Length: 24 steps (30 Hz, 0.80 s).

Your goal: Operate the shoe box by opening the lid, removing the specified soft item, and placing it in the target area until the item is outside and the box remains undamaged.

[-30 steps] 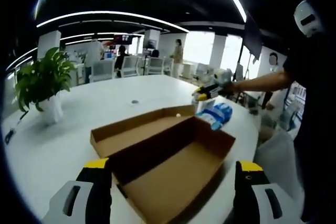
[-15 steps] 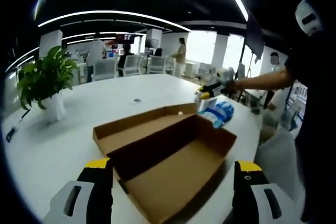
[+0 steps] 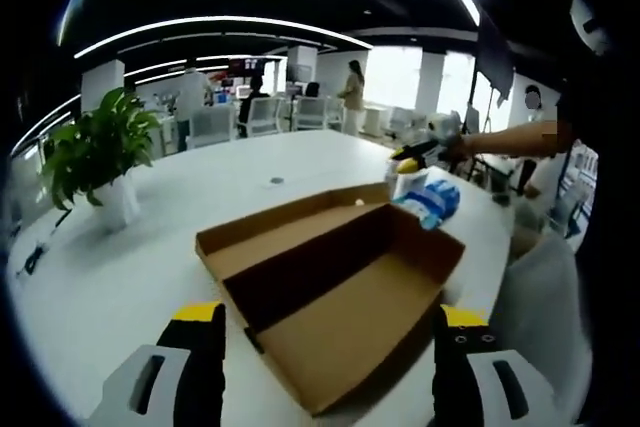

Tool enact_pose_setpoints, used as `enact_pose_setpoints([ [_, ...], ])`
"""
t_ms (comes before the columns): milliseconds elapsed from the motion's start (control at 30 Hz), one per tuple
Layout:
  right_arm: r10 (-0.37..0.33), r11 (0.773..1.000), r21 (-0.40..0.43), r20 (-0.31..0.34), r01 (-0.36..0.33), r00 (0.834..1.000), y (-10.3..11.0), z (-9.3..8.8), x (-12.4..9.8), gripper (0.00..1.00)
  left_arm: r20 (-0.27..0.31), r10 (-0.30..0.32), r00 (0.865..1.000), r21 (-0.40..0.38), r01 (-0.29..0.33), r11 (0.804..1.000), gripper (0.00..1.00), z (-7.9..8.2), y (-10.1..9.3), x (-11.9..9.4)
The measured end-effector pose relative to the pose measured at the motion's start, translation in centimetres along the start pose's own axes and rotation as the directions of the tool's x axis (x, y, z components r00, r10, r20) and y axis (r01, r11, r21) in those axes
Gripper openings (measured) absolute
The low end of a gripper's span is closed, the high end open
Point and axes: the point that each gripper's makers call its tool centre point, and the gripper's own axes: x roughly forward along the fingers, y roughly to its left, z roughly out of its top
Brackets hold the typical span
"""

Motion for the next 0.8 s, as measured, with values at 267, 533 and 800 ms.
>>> enact_pose_setpoints([
  [267, -0.032, 0.998, 0.054, 0.009, 0.031, 0.999, 0.2, 1.6, -0.8, 0.29, -0.05, 0.08, 0.996, -0.009, -0.081, 0.997, 0.71, -1.3, 1.2, -0.6],
  [533, -0.053, 0.993, 0.107, -0.043, 0.057, 0.998, 0.5, 2.4, -1.1, 0.33, -0.11, 0.117, 0.987, -0.041, -0.122, 0.992, 0.56, -2.6, 1.1, -0.7],
  [800, -0.026, 0.995, 0.093, -0.115, 0.037, 0.993, 1.6, 4.3, -1.0, 0.32, -0.171, 0.16, 0.972, -0.053, -0.171, 0.984, 0.45, -4.0, 1.7, -0.9],
])
